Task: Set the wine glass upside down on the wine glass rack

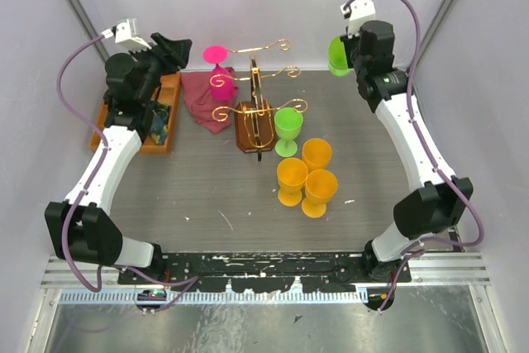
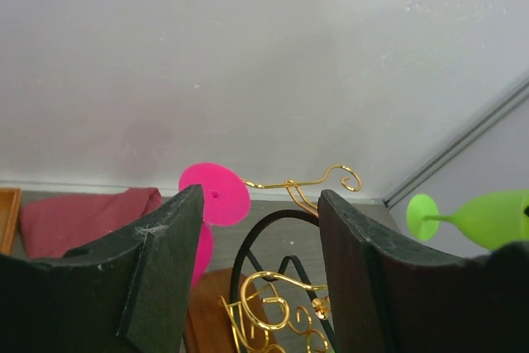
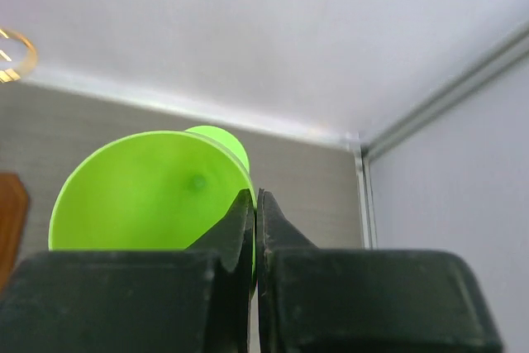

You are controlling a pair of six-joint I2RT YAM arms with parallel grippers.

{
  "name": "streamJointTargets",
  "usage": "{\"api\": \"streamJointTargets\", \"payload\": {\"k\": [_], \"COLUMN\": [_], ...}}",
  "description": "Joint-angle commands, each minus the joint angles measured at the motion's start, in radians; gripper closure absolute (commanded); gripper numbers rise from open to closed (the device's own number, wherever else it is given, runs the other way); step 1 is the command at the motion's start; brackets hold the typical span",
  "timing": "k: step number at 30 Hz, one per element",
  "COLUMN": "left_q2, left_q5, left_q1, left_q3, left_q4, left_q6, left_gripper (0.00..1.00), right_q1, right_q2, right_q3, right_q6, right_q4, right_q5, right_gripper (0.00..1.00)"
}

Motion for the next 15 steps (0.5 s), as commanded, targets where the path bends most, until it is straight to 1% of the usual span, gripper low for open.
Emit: {"api": "streamJointTargets", "payload": {"k": [1, 4, 7, 13, 15], "left_q2": [0.021, 0.022, 0.025, 0.072, 0.086], "left_q5": [-0.070, -0.104, -0.133, -0.160, -0.161], "left_q1": [-0.021, -0.035, -0.052, -0.109, -0.118], "left_q3": [0.013, 0.029, 0.080, 0.283, 0.325], "left_q4": [-0.078, -0.081, -0.096, -0.217, -0.230], "left_q6": [-0.150, -0.183, -0.265, -0.463, -0.545], "left_gripper": [0.36, 0.36, 0.35, 0.29, 0.28], "right_q1": [0.006, 0.022, 0.048, 0.101, 0.137], "right_q2": [-0.154, -0.179, -0.177, -0.132, -0.105], "right_q3": [-0.099, -0.174, -0.232, -0.355, -0.372], "right_q6": [0.013, 0.017, 0.019, 0.141, 0.144], "right_q4": [0.441, 0.642, 0.823, 1.236, 1.330], "right_q5": [-0.174, -0.236, -0.269, -0.303, -0.311], "right_gripper": [1.00, 0.99, 0.99, 1.00, 0.99]}}
